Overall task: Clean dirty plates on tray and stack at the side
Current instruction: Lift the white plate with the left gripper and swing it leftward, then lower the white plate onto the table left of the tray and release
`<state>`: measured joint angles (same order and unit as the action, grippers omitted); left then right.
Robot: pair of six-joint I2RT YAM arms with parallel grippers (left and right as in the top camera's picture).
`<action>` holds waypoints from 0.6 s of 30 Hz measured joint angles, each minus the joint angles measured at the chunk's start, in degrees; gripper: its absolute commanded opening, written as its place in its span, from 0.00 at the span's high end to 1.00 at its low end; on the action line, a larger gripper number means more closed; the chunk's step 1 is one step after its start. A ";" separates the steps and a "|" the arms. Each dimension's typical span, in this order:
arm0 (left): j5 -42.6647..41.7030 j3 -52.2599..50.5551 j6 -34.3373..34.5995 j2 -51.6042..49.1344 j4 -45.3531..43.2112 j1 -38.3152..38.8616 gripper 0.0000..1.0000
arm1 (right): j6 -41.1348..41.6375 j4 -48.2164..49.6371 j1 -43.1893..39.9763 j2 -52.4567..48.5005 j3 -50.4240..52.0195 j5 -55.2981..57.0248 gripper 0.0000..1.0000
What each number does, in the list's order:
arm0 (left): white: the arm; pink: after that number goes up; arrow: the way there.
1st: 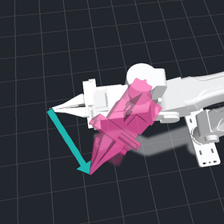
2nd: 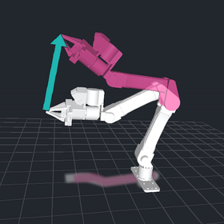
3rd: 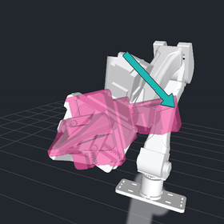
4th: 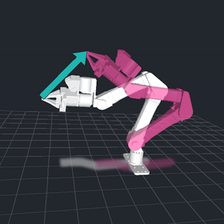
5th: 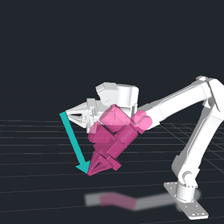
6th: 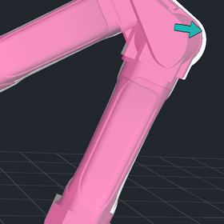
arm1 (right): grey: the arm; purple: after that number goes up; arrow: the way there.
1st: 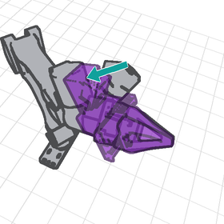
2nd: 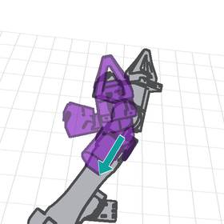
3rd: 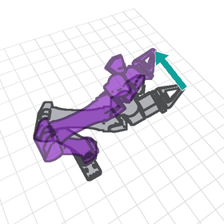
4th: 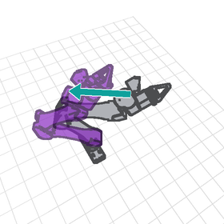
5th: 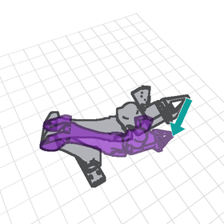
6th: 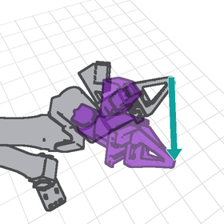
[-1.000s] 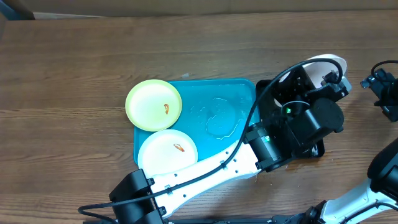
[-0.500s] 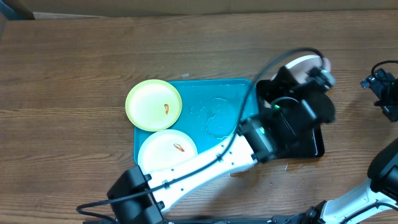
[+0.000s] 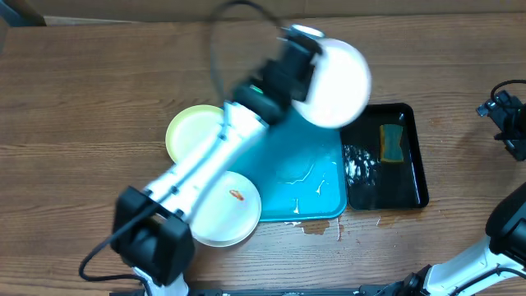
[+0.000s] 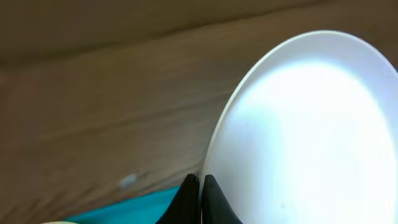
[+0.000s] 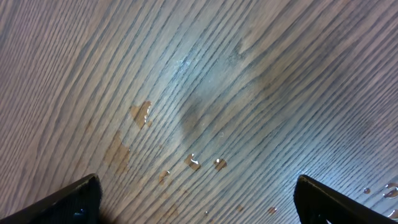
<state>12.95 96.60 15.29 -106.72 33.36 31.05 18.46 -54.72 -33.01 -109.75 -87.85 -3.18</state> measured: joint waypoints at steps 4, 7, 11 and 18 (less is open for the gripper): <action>-8.68 0.00 6.16 0.00 5.07 -14.10 0.96 | -0.04 0.00 0.00 0.00 0.00 0.00 0.00; -11.56 0.00 8.85 0.00 10.29 -23.85 0.96 | -0.07 0.02 0.02 0.00 0.00 -0.02 0.00; -12.39 0.04 10.67 0.00 16.48 -36.50 0.96 | -0.04 0.02 0.00 0.00 0.00 0.00 0.00; -13.18 0.04 11.58 0.00 21.33 -51.23 0.96 | -0.02 0.04 0.00 0.00 0.00 0.00 0.00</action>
<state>-0.23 96.64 26.87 -106.72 54.70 -20.18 18.44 -54.68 -33.01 -109.75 -87.85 -3.18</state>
